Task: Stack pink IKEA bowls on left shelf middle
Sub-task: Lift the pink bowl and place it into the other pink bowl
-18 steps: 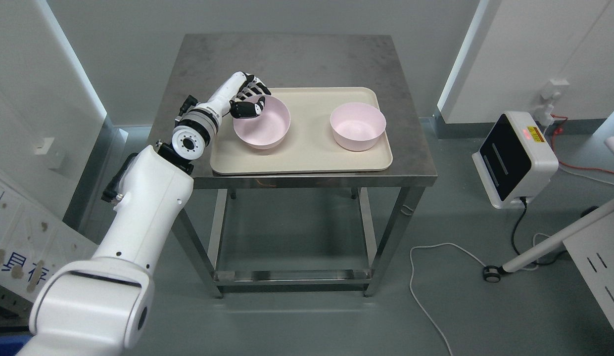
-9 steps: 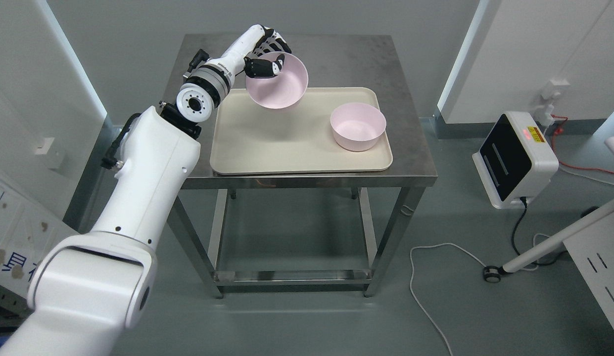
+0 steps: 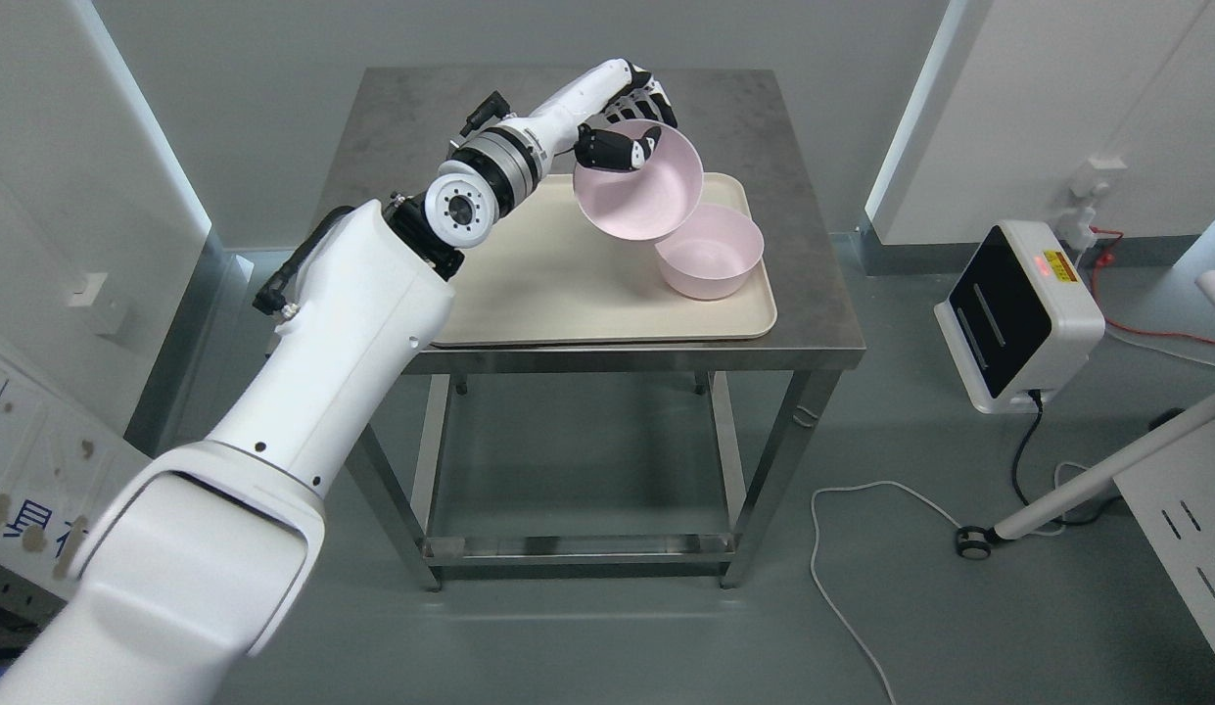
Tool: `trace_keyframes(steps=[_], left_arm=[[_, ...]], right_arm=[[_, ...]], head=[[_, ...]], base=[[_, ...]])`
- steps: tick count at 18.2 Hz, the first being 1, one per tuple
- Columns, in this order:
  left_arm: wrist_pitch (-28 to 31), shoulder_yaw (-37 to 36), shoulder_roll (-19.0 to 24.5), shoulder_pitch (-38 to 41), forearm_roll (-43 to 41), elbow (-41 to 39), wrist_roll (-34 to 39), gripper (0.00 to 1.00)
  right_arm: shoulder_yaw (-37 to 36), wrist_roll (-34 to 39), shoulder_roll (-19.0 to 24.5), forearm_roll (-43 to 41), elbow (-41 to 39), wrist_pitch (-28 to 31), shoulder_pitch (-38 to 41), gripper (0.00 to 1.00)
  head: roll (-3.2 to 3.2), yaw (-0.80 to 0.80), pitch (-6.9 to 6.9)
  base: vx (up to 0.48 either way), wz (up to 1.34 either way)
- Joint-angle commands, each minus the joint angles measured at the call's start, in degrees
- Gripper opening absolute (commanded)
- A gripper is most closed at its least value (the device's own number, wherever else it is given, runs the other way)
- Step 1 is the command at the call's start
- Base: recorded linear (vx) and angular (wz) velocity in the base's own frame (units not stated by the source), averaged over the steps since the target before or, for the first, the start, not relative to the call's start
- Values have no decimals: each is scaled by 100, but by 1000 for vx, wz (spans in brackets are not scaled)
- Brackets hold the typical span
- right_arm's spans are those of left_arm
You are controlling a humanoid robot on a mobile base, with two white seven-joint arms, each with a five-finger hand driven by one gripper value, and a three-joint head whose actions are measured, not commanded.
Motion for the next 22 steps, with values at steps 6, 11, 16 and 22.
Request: trace_keyframes(steps=[6,11,16,22], left_arm=[[265,-1679,82,-48,1928,-319,907,2],[441,-1679,82,-57,2200,-302,1153,2],[441,-1627,82,-320,2244,-162,1443,10],[441,-1434,82,-356,2490,-135,1592,35]], right_arm=[[-53,4,-100,44,0,1,0,100],[-53,4,-100,44,0,1,0,100],[-53,4,-100,44,0,1,0,100],[-53,4,-100,44,0,1,0,100]], head=[[0,0,0],[0,0,0],[0,0,0],[0,0,0]], base=[[0,0],[0,0],[0,0],[0,0]])
